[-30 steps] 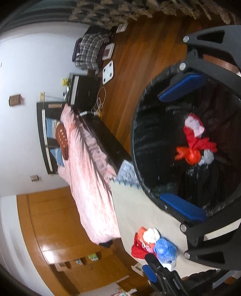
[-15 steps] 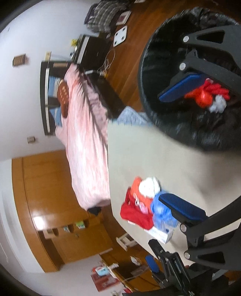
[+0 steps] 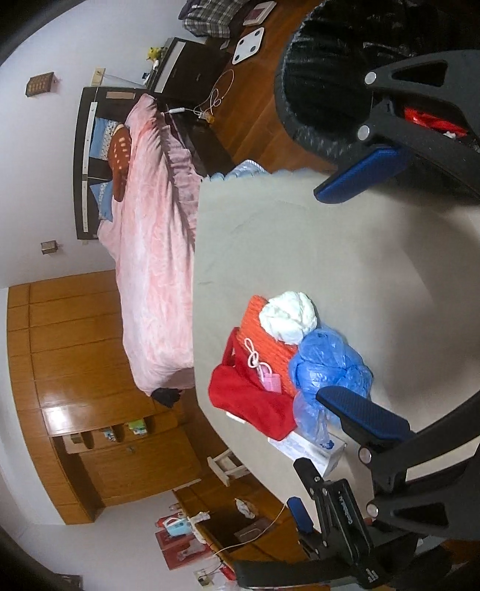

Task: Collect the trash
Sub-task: 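Return to the table and grasp the white medicine box with the left tool, then grasp the blue plastic bags with the right tool while the left tool holds the box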

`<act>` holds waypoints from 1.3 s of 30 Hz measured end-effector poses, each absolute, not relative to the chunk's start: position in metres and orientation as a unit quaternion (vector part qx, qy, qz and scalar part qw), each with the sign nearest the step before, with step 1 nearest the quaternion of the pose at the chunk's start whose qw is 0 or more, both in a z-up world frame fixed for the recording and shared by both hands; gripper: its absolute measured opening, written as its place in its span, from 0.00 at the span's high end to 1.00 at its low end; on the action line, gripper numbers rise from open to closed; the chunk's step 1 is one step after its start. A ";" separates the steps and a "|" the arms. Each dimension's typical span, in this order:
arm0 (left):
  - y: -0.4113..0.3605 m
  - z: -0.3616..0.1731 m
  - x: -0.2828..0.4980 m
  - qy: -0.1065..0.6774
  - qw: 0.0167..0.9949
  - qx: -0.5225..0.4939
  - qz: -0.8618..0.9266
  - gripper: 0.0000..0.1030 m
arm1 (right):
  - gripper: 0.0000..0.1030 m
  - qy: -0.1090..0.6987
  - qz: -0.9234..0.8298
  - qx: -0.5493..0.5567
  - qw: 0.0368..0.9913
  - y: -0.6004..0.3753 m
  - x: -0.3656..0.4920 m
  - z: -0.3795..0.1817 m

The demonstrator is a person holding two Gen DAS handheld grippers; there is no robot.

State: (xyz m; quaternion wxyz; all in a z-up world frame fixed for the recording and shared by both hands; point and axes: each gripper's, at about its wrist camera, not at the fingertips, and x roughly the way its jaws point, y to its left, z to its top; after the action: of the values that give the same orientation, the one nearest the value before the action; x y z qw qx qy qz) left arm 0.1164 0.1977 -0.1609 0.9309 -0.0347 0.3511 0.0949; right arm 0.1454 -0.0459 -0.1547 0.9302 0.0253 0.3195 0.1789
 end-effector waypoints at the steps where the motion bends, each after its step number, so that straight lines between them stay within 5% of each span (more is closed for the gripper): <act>1: 0.199 -0.164 0.119 0.355 0.929 -0.034 0.095 0.12 | 0.06 0.321 0.179 0.024 0.930 -0.045 0.147 -0.156; 7: 0.201 -0.179 0.132 0.379 0.921 -0.026 0.089 0.13 | 0.06 0.333 0.174 0.022 0.926 -0.041 0.155 -0.168; 13: 0.204 -0.189 0.144 0.407 0.909 -0.033 0.080 0.26 | 0.06 0.342 0.175 0.022 0.923 -0.037 0.160 -0.176; 17: 0.204 -0.195 0.149 0.424 0.902 -0.036 0.068 0.47 | 0.06 0.344 0.176 0.021 0.922 -0.036 0.162 -0.177; 39: 0.240 -0.176 0.124 0.384 0.915 -0.057 0.111 0.48 | 0.09 0.354 0.210 0.002 0.911 0.024 0.167 -0.187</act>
State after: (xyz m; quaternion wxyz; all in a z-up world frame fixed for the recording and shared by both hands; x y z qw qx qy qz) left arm 0.1236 0.2402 -0.1765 0.9147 -0.0566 0.3845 0.1108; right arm 0.1672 0.0239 -0.1872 0.9113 0.0022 0.3542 0.2099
